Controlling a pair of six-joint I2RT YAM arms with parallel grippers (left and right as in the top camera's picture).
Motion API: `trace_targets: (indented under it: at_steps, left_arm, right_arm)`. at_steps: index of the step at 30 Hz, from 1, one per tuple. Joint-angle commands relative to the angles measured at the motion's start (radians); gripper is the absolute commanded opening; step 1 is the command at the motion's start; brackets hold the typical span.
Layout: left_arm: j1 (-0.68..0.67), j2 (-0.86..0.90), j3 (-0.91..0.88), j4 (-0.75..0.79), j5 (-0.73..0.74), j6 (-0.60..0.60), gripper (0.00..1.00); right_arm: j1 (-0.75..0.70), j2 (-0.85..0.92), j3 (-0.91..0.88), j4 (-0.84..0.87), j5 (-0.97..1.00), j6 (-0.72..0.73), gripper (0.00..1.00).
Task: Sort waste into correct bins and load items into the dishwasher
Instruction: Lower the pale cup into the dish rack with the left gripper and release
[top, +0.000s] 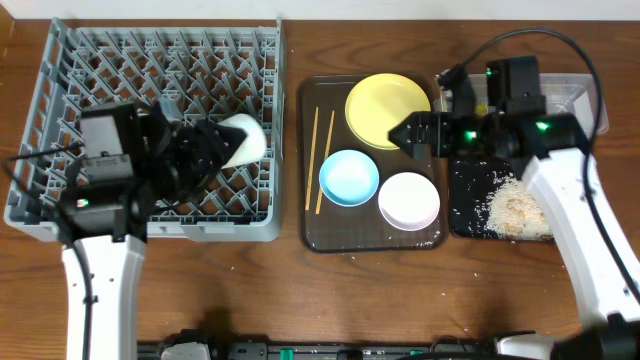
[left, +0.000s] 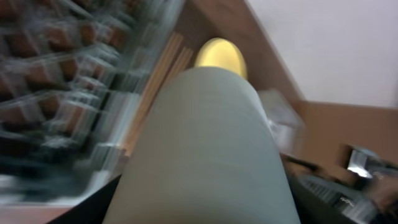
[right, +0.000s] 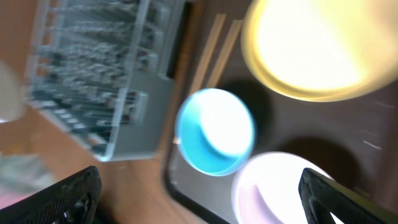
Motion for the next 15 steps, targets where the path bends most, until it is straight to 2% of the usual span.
trace_targets:
  at_steps: [1,7,15]
  left_arm:
    - [-0.021,-0.001,0.07,-0.087,-0.266,0.13,0.36]
    - [-0.115,0.027,0.07,-0.213,-0.457,0.141,0.36]
    - [-0.264,0.138,0.07,-0.258,-0.553,0.151,0.35]
  right_arm:
    - [0.009,-0.039,0.003,-0.044,0.207,-0.015,0.99]
    - [0.009,-0.043,0.002,-0.076,0.218,-0.015,0.99]
    - [0.009,-0.043,0.002,-0.081,0.217,-0.015,0.99]
